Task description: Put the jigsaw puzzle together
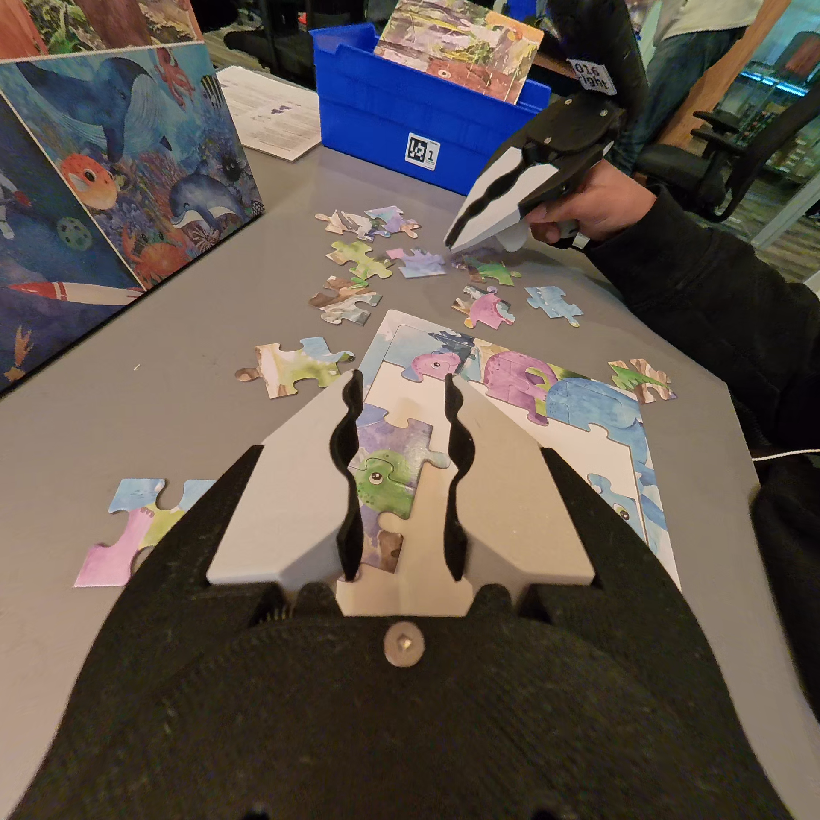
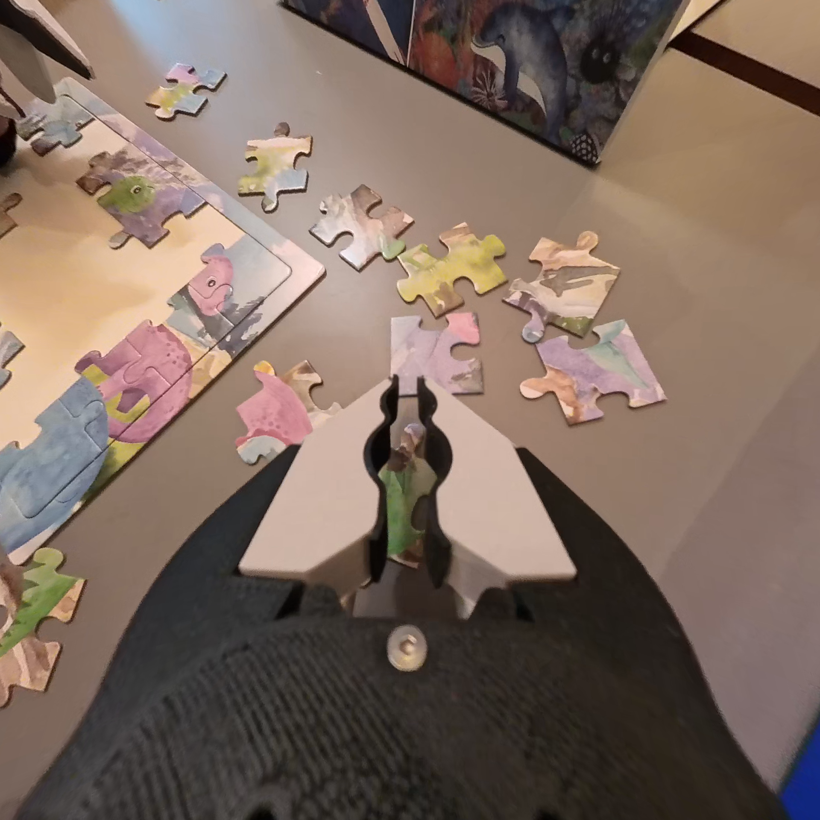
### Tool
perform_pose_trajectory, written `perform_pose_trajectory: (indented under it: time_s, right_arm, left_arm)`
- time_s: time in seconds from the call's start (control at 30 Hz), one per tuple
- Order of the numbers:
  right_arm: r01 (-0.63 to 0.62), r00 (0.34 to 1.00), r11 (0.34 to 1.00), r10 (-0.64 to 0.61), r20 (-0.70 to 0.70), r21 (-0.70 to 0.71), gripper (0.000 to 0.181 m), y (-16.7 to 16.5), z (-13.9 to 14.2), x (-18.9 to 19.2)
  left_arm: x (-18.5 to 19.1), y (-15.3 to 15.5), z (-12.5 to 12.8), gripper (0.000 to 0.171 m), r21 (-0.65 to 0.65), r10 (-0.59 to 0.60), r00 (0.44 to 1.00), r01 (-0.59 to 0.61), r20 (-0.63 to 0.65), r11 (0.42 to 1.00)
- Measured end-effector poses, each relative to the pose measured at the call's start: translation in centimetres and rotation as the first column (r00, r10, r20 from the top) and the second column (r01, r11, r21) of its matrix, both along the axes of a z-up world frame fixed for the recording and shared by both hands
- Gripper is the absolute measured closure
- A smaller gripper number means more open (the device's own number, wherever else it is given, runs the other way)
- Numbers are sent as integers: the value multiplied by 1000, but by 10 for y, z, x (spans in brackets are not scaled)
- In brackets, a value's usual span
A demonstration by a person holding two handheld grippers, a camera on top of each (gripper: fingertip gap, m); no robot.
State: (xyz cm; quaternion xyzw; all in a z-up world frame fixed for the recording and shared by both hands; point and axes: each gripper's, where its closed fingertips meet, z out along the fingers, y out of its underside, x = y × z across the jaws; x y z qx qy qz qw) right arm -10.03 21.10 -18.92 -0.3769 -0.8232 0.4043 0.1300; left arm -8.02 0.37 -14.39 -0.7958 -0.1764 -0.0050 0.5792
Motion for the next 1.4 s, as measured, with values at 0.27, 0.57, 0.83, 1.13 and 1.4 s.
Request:
perform_pose_trajectory:
  time_s: [0.27,0.57,0.83,1.13,1.4]
  right_arm:
    - [16,1000,998,-17,13,55,144,3,-11,-3]
    - [12,999,998,-14,30,62,138,2,-17,-3]
    - [19,1000,994,-19,1,107,144,3,-19,-6]
    - [16,1000,992,-17,6,126,153,6,-20,-4]
    - [5,1000,992,-2,-31,124,174,6,-10,-3]
  left_arm:
    - [2,1,0,137,0,-10,1000,10,1,1000]
    - [80,21,-6,142,-122,-369,927,374,64,919]
    - [117,20,-42,131,-286,-486,855,518,179,806]
    - [105,19,-44,129,-299,-439,885,466,157,833]
    - [92,21,-39,129,-256,-399,908,419,129,871]
